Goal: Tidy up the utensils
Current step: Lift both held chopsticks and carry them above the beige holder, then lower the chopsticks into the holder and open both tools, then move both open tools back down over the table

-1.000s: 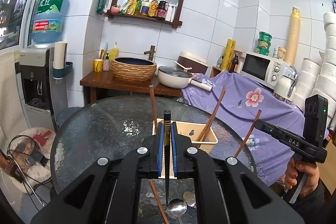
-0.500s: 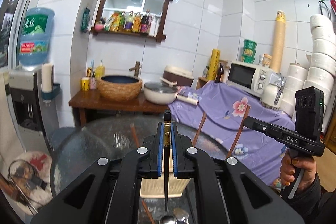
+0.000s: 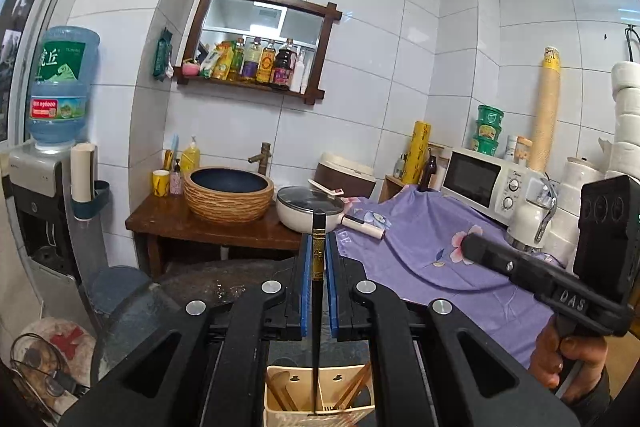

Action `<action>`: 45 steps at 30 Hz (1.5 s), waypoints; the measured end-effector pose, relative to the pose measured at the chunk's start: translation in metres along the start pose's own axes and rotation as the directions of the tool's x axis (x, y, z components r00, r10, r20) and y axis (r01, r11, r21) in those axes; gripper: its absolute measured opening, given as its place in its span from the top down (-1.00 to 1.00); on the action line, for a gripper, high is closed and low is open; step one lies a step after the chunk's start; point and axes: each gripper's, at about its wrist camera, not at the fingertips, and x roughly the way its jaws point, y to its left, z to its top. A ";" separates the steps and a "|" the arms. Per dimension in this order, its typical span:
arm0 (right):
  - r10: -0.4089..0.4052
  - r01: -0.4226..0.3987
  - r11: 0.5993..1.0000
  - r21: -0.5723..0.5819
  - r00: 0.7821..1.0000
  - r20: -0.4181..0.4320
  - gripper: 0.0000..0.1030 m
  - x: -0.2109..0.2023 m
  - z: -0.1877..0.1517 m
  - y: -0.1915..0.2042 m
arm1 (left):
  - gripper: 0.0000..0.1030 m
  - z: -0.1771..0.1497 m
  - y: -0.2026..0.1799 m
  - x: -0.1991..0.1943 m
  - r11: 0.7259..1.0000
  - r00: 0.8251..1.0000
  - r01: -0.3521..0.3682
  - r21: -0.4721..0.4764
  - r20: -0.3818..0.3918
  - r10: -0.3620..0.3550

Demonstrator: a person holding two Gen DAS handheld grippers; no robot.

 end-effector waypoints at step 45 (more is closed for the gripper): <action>-0.556 0.608 0.784 -0.126 0.597 -0.579 -0.89 0.093 -0.299 -0.130 | -0.87 -0.237 0.092 0.016 0.913 0.835 -0.407 -0.018 -0.414 0.363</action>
